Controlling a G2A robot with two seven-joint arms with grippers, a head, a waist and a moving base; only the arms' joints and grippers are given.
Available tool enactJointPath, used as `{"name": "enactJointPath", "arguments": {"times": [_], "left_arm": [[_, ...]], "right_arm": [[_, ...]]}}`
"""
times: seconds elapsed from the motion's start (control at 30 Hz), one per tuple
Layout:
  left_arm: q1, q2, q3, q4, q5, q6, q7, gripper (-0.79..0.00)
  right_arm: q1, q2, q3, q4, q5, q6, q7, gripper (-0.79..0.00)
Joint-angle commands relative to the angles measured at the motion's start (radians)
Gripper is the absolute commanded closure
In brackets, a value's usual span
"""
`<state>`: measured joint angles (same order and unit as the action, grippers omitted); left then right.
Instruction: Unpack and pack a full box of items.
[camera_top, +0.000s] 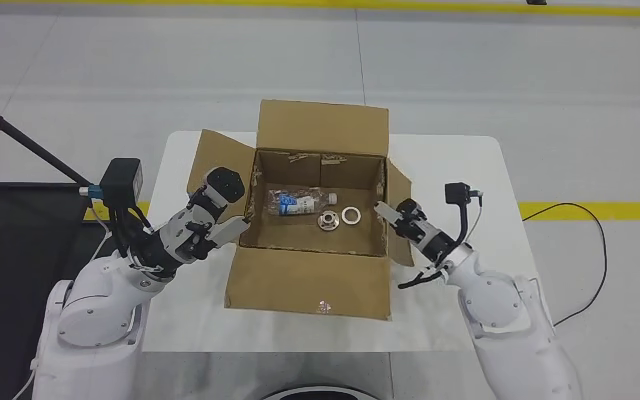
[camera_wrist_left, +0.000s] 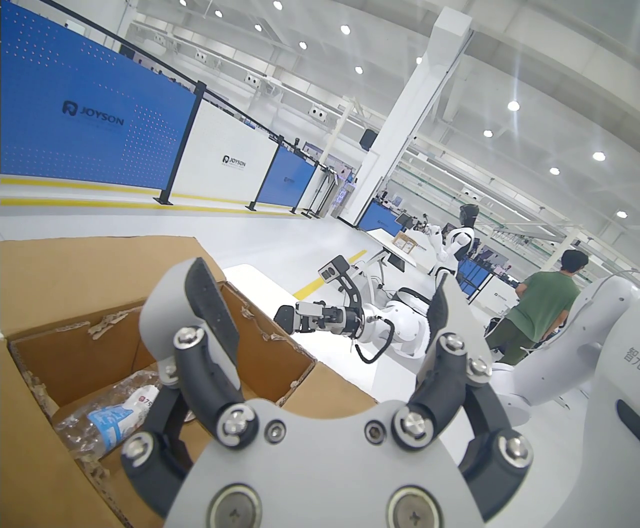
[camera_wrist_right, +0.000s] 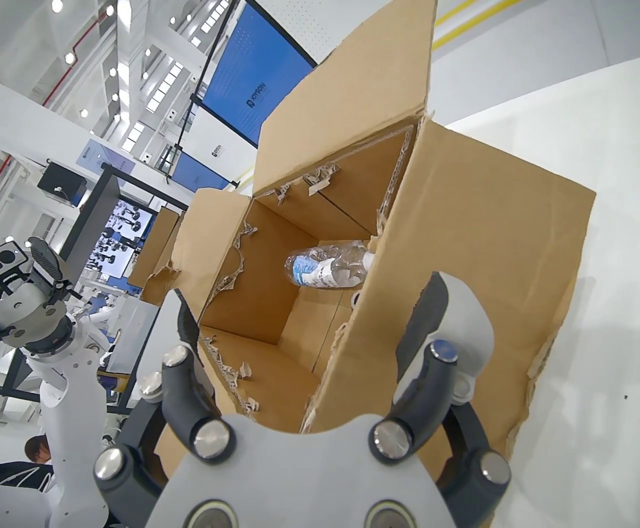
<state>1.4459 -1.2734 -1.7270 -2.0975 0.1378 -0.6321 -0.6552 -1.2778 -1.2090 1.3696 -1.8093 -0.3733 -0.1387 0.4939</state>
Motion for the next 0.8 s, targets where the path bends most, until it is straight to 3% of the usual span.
{"name": "enactJointPath", "arguments": {"times": [0.0,0.17,0.3,0.6,0.77], "left_arm": [[0.003,0.0,-0.006,-0.003,0.001,0.012,0.027,-0.785],[0.018,0.005,-0.08,0.014,-0.013,0.038,0.114,-0.785],[0.033,0.011,-0.151,0.037,-0.034,0.062,0.152,-0.785],[0.095,0.015,-0.247,0.073,-0.085,0.089,0.241,-0.785],[0.095,0.015,-0.247,0.073,-0.085,0.089,0.241,-0.785]], "right_arm": [[0.001,0.001,0.006,-0.035,-0.013,-0.002,-0.011,-0.785],[0.022,0.005,0.0,-0.147,-0.089,-0.009,0.0,-0.785],[0.096,0.004,-0.068,-0.19,-0.16,-0.029,0.081,-0.785],[0.368,-0.026,-0.304,-0.041,-0.192,-0.015,0.29,-0.785],[0.382,-0.028,-0.315,-0.034,-0.197,-0.007,0.29,-0.785]]}}
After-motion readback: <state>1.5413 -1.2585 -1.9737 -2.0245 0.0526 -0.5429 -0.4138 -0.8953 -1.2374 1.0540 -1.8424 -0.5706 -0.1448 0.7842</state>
